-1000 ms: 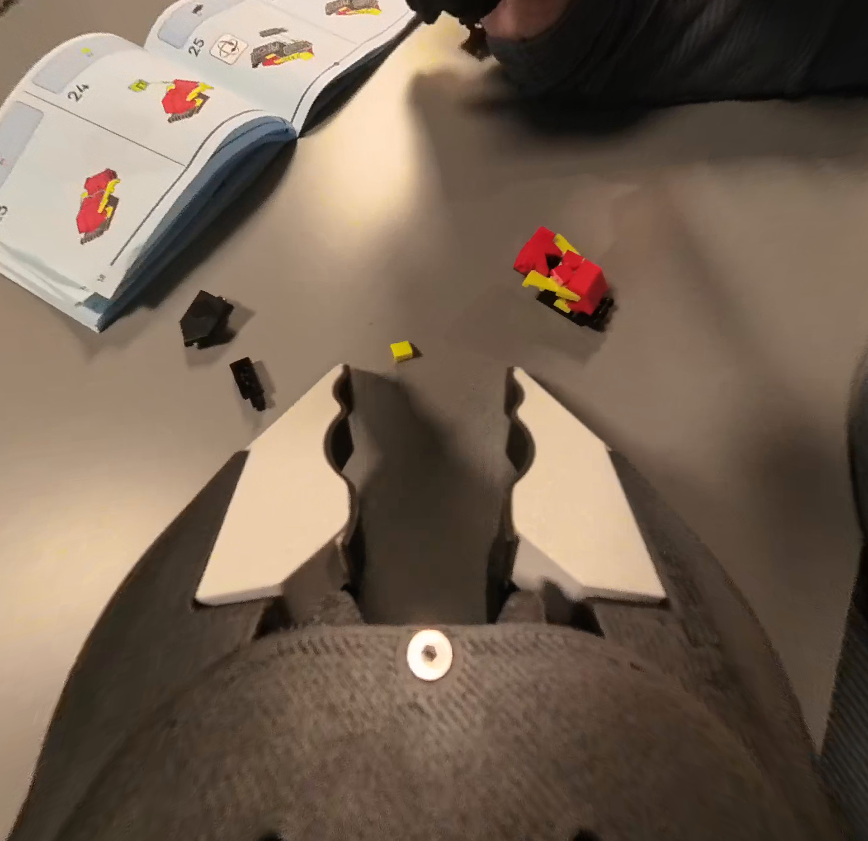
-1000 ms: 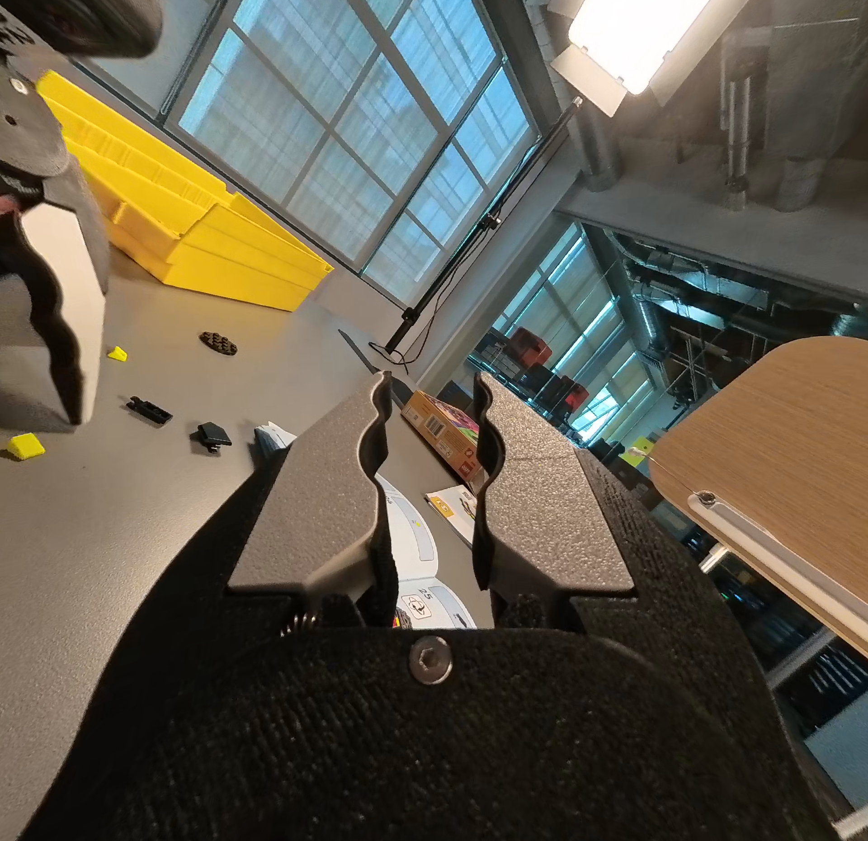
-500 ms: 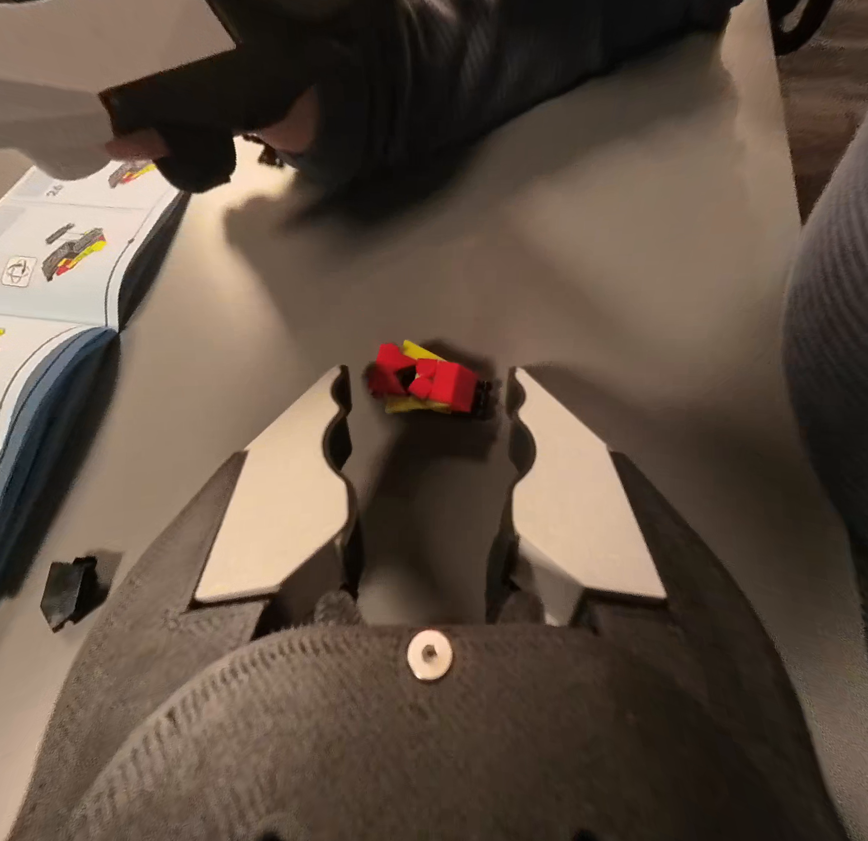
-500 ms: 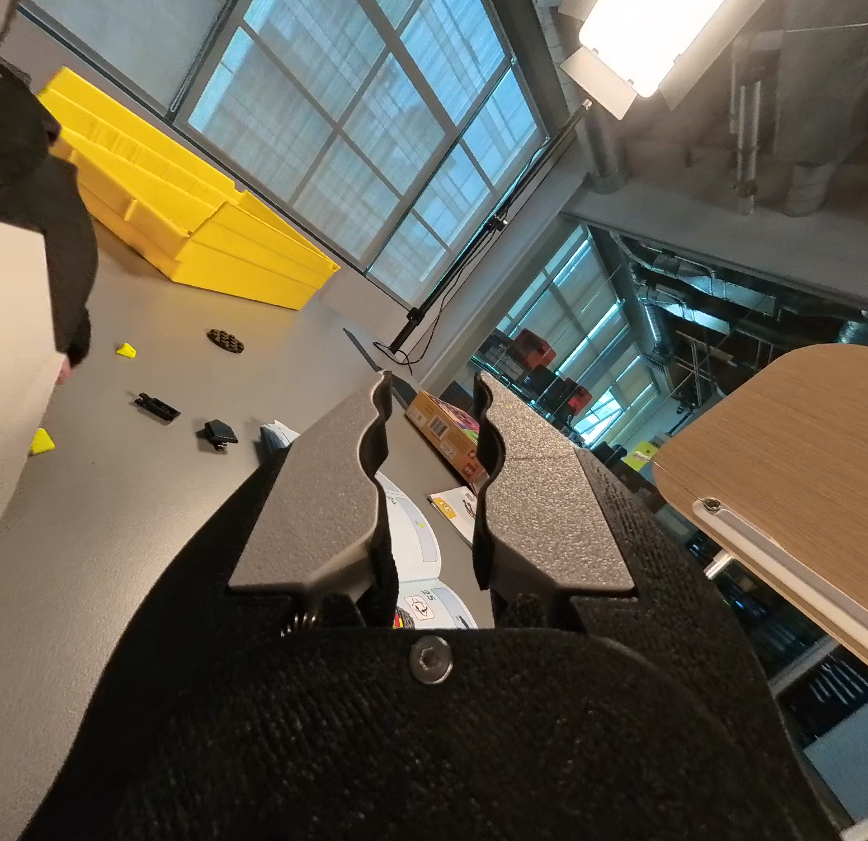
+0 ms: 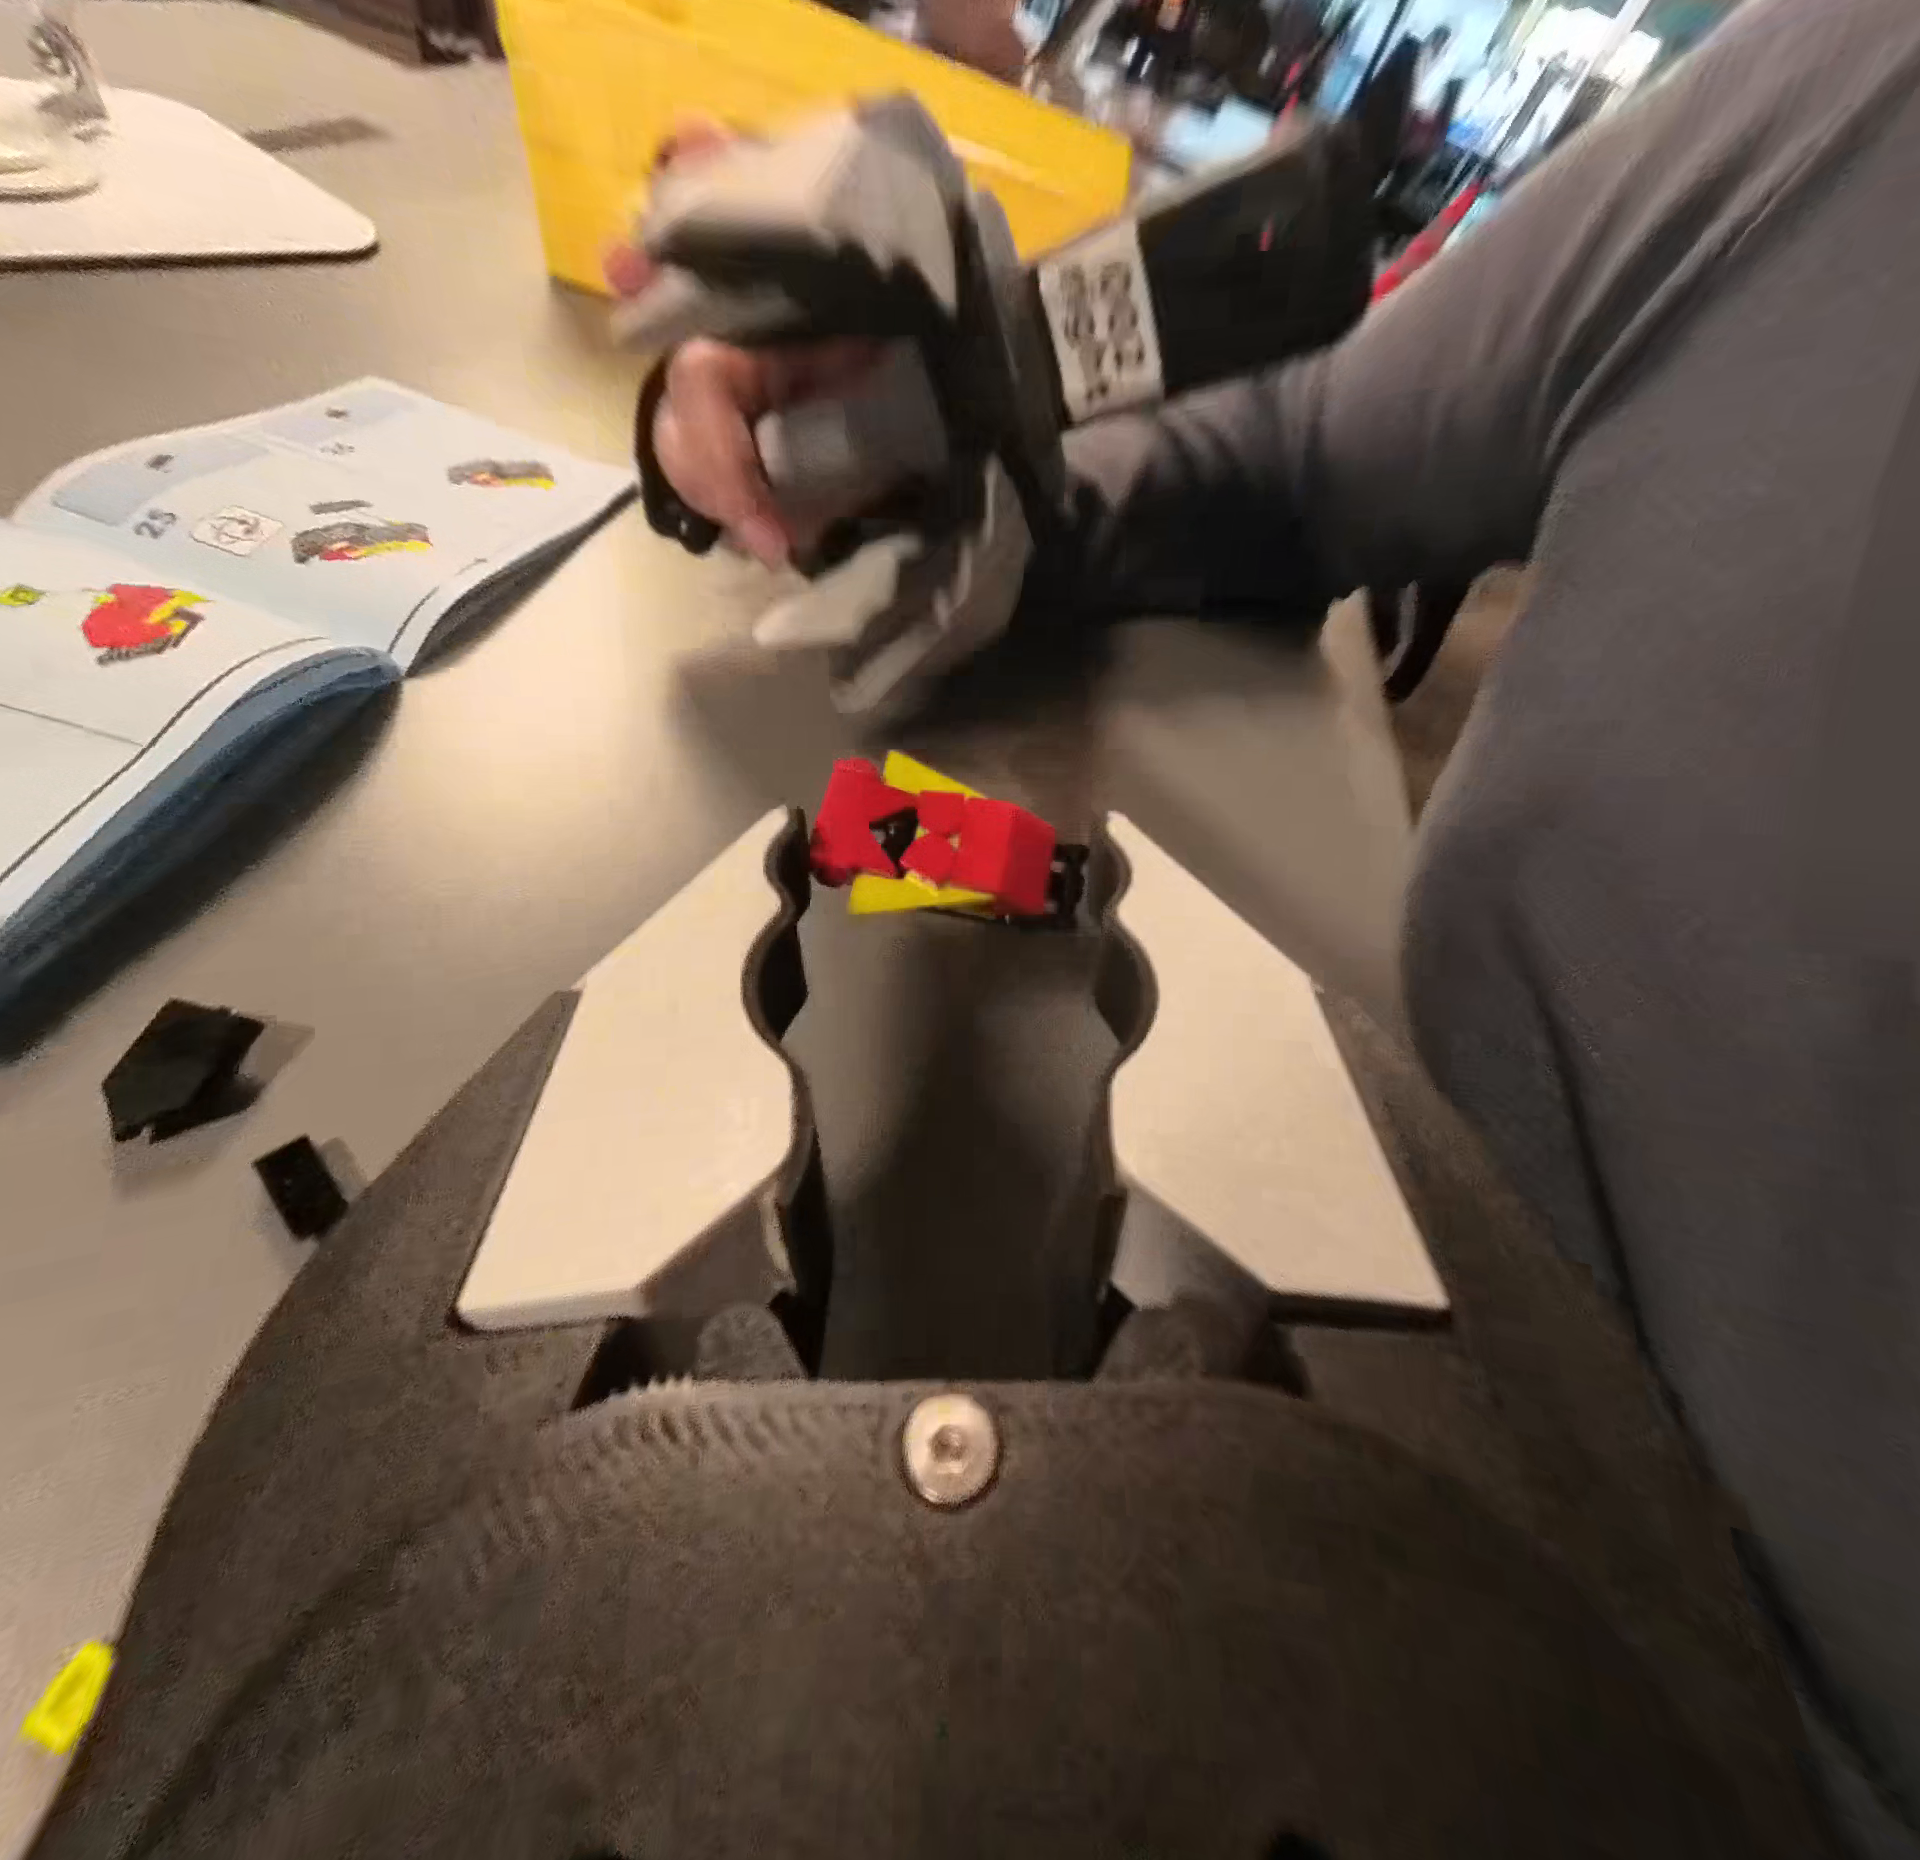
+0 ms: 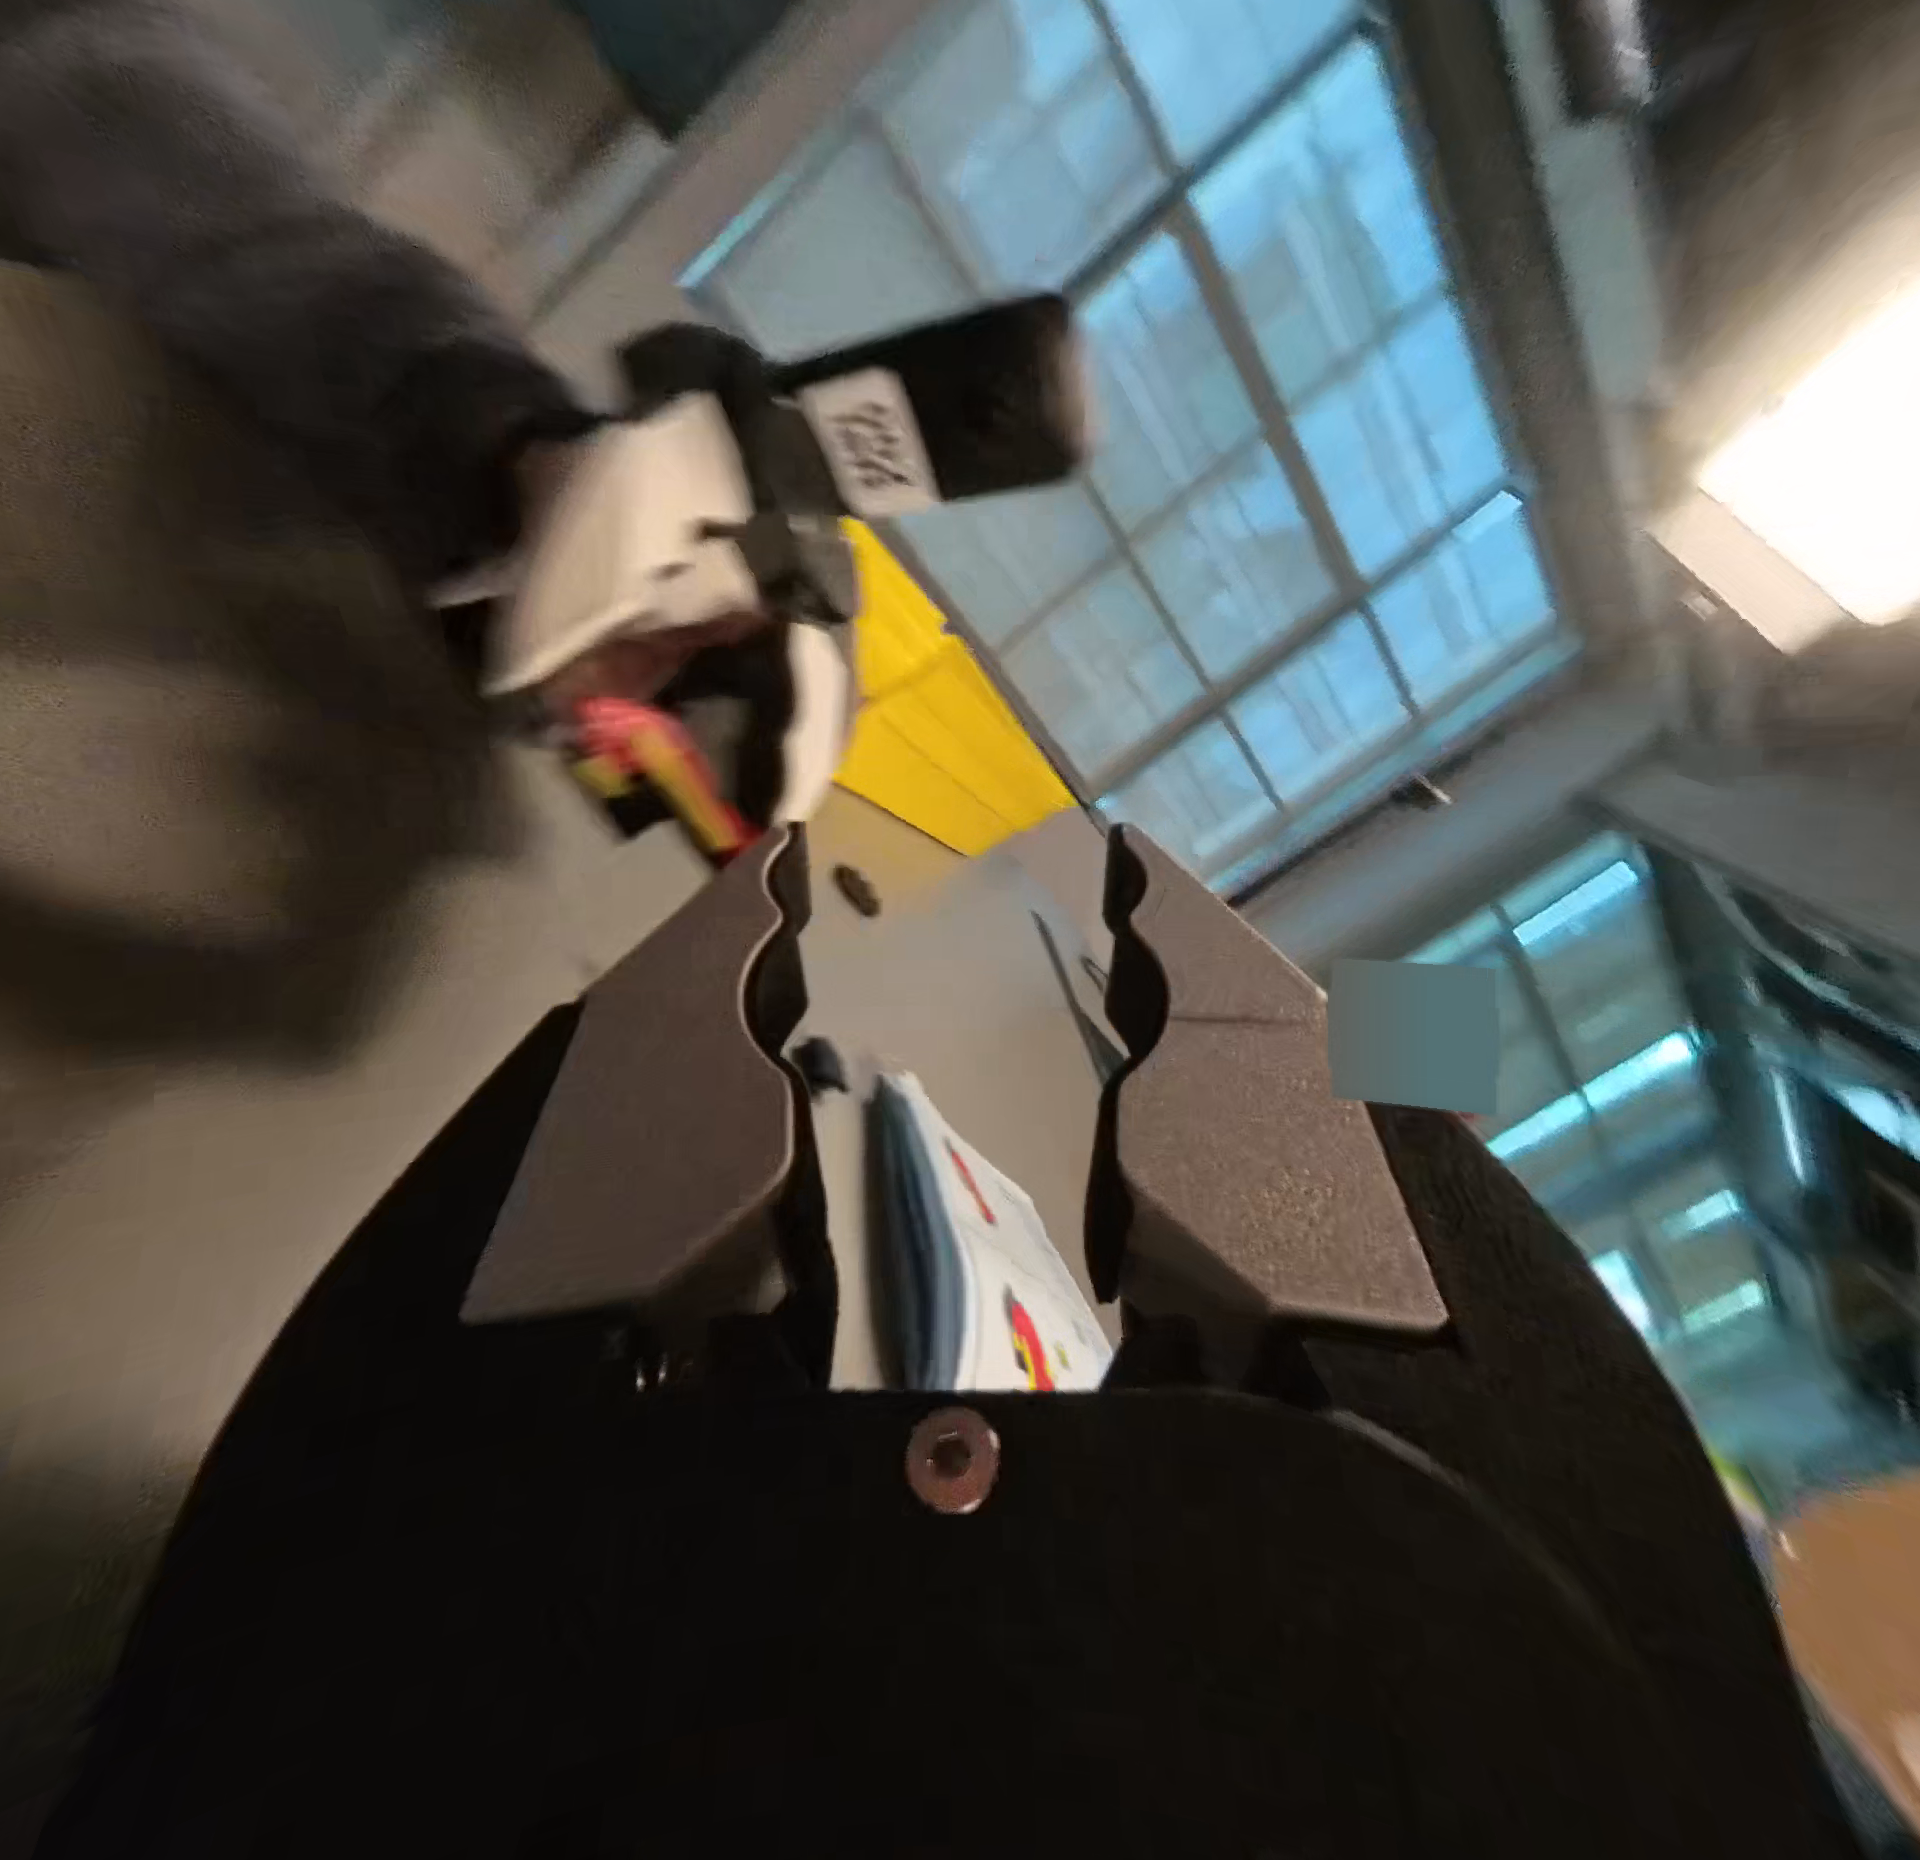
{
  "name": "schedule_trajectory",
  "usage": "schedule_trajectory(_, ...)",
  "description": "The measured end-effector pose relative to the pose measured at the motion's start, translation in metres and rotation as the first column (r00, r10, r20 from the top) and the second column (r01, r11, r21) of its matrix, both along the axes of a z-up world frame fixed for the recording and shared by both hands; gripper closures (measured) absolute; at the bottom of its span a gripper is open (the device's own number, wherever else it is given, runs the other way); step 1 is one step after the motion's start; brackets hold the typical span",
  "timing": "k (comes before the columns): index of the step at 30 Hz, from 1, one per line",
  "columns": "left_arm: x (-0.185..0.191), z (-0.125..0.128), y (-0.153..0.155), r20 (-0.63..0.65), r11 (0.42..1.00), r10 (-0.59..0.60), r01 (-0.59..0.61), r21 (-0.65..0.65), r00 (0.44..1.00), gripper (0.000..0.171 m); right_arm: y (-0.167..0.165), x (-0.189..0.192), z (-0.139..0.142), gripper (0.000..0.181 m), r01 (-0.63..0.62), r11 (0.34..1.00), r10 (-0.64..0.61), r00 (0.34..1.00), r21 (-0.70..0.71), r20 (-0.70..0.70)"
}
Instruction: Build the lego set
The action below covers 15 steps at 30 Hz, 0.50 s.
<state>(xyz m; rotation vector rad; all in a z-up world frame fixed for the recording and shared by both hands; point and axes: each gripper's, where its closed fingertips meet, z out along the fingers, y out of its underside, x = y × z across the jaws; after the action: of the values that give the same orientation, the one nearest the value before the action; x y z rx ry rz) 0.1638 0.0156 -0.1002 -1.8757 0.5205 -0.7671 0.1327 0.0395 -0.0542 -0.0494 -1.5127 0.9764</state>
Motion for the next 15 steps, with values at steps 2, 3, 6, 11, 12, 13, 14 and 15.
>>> schedule_trajectory(2, -0.005, 0.011, -0.003, 0.097, 1.0, -0.015, 0.015, 0.005, 0.995, 0.127, -0.019, 0.005, -0.018, 0.123, -0.052, 0.99, 0.048, 0.998, 0.128, 0.033)
schedule_trajectory(3, -0.007, 0.014, -0.004, 0.132, 1.0, -0.018, 0.017, 0.005, 0.991, 0.127, -0.026, 0.007, -0.026, 0.121, -0.068, 0.981, 0.06, 0.997, 0.182, 0.049)
schedule_trajectory(6, -0.012, 0.016, -0.003, 0.134, 1.0, -0.001, -0.001, 0.013, 0.991, 0.127, -0.03, 0.005, -0.037, 0.12, -0.059, 0.966, 0.044, 0.997, 0.25, 0.066)
schedule_trajectory(11, -0.012, 0.013, 0.004, 0.093, 0.998, 0.044, -0.047, 0.031, 0.995, 0.127, -0.024, -0.004, -0.035, 0.131, 0.053, 0.963, -0.069, 0.996, 0.263, 0.053)
schedule_trajectory(12, -0.012, 0.015, 0.007, 0.08, 0.996, 0.067, -0.072, 0.061, 0.995, 0.127, -0.025, -0.004, -0.035, 0.134, 0.066, 0.961, -0.083, 0.995, 0.268, 0.051)
schedule_trajectory(13, -0.014, 0.019, 0.01, 0.06, 0.989, 0.104, -0.109, 0.103, 0.993, 0.127, -0.026, -0.005, -0.034, 0.138, 0.087, 0.958, -0.102, 0.994, 0.272, 0.041)
schedule_trajectory(14, -0.015, 0.024, 0.013, 0.035, 0.978, 0.141, -0.145, 0.15, 0.989, 0.127, -0.025, -0.006, -0.032, 0.139, 0.108, 0.956, -0.121, 0.992, 0.272, 0.03)
schedule_trajectory(15, -0.017, 0.028, 0.016, 0.011, 0.963, 0.186, -0.184, 0.197, 0.983, 0.127, -0.026, -0.006, -0.03, 0.139, 0.118, 0.958, -0.129, 0.991, 0.262, 0.027)
